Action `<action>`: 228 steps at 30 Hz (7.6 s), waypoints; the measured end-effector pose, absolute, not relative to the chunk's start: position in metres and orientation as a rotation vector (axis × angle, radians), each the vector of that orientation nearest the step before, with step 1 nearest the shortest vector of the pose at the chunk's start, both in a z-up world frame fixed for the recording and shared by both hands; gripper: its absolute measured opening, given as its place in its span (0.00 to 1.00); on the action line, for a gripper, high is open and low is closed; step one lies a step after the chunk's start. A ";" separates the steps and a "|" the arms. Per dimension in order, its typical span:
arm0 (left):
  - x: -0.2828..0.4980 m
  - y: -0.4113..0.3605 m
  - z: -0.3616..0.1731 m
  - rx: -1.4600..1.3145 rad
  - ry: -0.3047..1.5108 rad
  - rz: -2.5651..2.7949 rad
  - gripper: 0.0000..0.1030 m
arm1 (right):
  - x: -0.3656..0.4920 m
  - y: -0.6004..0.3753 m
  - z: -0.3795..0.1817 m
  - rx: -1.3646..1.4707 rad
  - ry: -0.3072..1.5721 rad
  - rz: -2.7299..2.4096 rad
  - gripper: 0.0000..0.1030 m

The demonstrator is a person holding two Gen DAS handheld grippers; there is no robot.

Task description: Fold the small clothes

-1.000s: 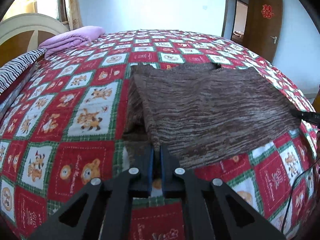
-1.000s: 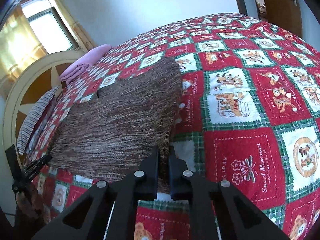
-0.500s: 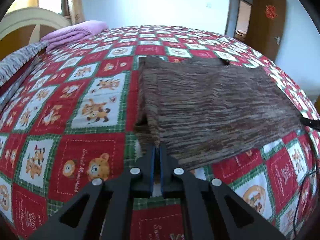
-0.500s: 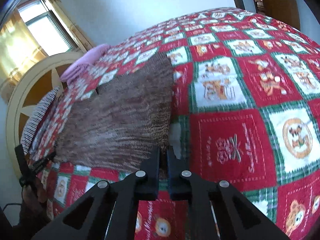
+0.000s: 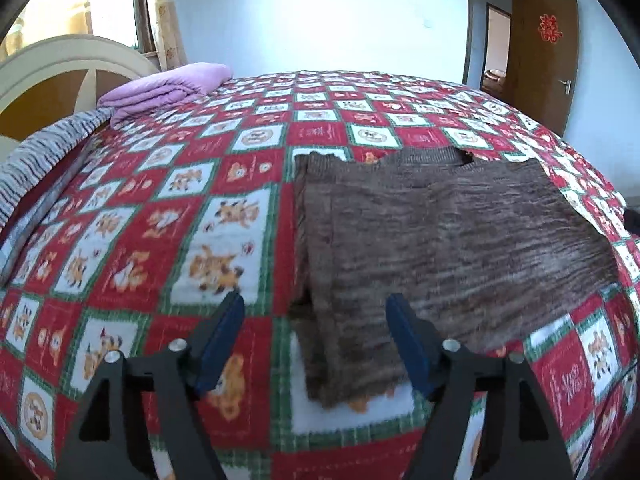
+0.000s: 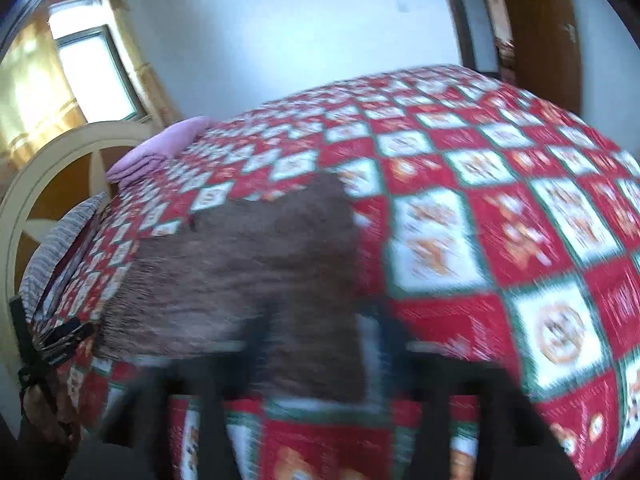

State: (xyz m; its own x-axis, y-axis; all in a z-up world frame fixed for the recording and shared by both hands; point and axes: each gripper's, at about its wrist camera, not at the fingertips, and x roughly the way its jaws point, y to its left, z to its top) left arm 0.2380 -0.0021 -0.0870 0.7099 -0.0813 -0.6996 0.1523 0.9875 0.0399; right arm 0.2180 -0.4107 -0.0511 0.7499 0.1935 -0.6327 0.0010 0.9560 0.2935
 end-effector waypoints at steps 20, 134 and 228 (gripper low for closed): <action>0.244 0.009 -0.125 0.053 0.916 -0.066 0.97 | 0.225 -0.298 -0.099 0.043 0.945 0.263 0.70; 0.404 -0.134 -0.031 -0.376 0.964 -0.624 0.10 | 0.194 -0.326 -0.035 0.319 0.602 0.365 0.02; 0.279 -0.198 -0.122 0.093 0.920 -0.582 1.00 | 0.350 -0.467 -0.112 0.395 0.968 -0.035 0.27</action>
